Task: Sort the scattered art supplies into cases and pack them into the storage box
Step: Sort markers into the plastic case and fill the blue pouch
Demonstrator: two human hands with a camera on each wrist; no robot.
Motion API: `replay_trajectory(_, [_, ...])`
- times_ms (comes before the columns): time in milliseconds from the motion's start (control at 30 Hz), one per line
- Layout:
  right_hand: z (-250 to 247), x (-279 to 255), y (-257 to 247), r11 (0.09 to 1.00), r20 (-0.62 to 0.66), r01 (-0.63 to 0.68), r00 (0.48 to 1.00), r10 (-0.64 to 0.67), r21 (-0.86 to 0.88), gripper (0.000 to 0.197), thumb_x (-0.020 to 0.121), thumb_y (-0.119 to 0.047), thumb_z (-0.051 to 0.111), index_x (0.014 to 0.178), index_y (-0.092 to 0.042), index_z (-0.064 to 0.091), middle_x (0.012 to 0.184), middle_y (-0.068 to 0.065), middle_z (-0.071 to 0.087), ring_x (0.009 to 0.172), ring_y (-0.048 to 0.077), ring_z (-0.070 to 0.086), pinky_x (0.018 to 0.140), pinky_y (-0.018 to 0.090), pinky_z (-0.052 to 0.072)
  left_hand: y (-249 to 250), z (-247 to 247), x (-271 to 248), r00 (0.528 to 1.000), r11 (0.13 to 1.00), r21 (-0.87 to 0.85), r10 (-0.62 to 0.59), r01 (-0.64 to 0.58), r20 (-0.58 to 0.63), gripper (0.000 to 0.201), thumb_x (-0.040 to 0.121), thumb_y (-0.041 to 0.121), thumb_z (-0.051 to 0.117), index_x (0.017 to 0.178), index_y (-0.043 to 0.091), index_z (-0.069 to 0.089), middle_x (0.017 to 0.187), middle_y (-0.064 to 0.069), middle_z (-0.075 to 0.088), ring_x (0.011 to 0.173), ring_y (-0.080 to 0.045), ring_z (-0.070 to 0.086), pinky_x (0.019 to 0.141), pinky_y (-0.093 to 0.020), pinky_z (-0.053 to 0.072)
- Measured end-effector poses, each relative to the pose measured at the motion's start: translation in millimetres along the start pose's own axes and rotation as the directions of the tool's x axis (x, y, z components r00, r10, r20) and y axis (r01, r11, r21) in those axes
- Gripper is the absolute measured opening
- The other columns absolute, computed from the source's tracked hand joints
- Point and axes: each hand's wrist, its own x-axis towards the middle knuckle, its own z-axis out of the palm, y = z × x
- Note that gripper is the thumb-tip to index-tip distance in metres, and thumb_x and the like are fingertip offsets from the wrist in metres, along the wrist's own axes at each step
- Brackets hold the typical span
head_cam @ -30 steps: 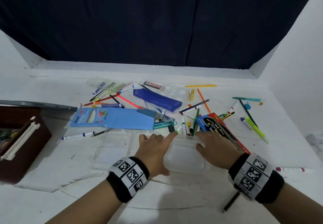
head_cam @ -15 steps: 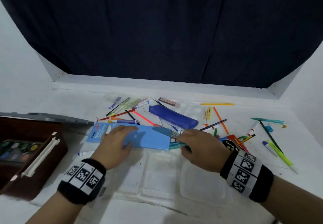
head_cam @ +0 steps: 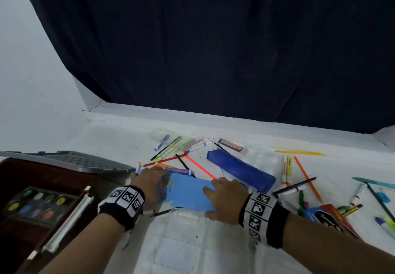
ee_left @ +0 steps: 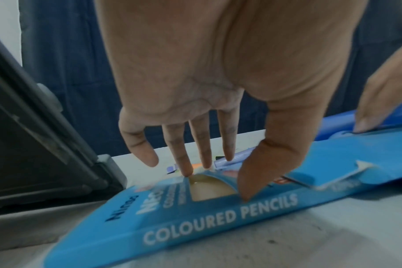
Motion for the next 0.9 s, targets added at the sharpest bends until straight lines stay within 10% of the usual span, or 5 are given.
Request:
replay_trajectory(167, [6.4, 11.8, 13.6, 0.996, 0.060, -0.080, 0.995, 0.082, -0.037, 0.075, 0.089, -0.060, 0.052, 0.147, -0.017, 0.029, 0.133, 0.015, 0.051, 0.122, 0.034, 0.048, 0.094, 0.043, 0.043, 2.6, -3.1, 7.0, 0.992, 0.994, 0.100, 0.025, -0.037, 0.121, 0.095, 0.072, 0.036, 0.076, 0.151, 0.041, 0.023, 0.156, 0.009, 0.025, 0.140, -0.026, 0.028, 0.107, -0.061, 0.028])
replay_trajectory(367, [-6.8, 4.1, 25.3, 0.978, -0.079, -0.128, 0.987, 0.142, 0.164, 0.031, 0.097, -0.041, 0.044, 0.118, -0.019, 0.052, 0.107, 0.003, 0.064, 0.092, 0.023, 0.058, 0.072, 0.034, 0.042, 8.2, -6.8, 10.3, 0.992, 0.994, 0.073, 0.080, -0.087, 0.094, 0.063, 0.089, 0.045, 0.059, 0.148, 0.038, 0.037, 0.153, 0.008, 0.035, 0.139, -0.021, 0.037, 0.110, -0.057, 0.026])
replay_trajectory(533, [-35.2, -15.6, 40.0, 0.927, -0.256, -0.228, 0.917, 0.307, 0.296, 0.010, 0.095, -0.015, 0.045, 0.099, -0.024, 0.046, 0.093, 0.001, 0.062, 0.075, 0.022, 0.054, 0.067, 0.033, 0.043, 11.6, -0.9, 9.1, 0.968, 0.990, -0.011, 0.137, -0.143, -0.211, 0.052, 0.097, 0.018, 0.042, 0.142, 0.044, 0.046, 0.145, 0.016, 0.048, 0.133, -0.011, 0.045, 0.091, -0.038, 0.026])
replay_trajectory(733, [-52.2, -52.8, 55.5, 0.732, -0.439, -0.045, 0.774, 0.456, 0.680, 0.065, 0.078, 0.005, 0.043, 0.133, -0.030, 0.042, 0.094, -0.005, 0.056, 0.080, 0.018, 0.054, 0.067, 0.031, 0.041, 29.7, -21.6, -8.3, 0.788, 0.918, -0.179, 0.189, -0.353, -0.586, 0.035, 0.089, 0.021, 0.048, 0.118, 0.039, 0.053, 0.094, 0.003, 0.072, 0.086, -0.028, 0.067, 0.072, -0.036, 0.029])
replay_trajectory(900, [-50.0, -82.9, 59.9, 0.692, -0.539, 0.079, 0.692, 0.480, 0.718, 0.073, 0.072, 0.022, 0.038, 0.126, -0.025, 0.054, 0.090, -0.012, 0.044, 0.070, 0.004, 0.047, 0.059, 0.012, 0.035, 52.3, -50.0, -33.9, 0.731, 0.822, -0.282, 0.219, -0.495, -0.647, 0.037, 0.102, 0.020, 0.048, 0.125, 0.044, 0.035, 0.112, 0.003, 0.068, 0.103, -0.027, 0.063, 0.079, -0.047, 0.049])
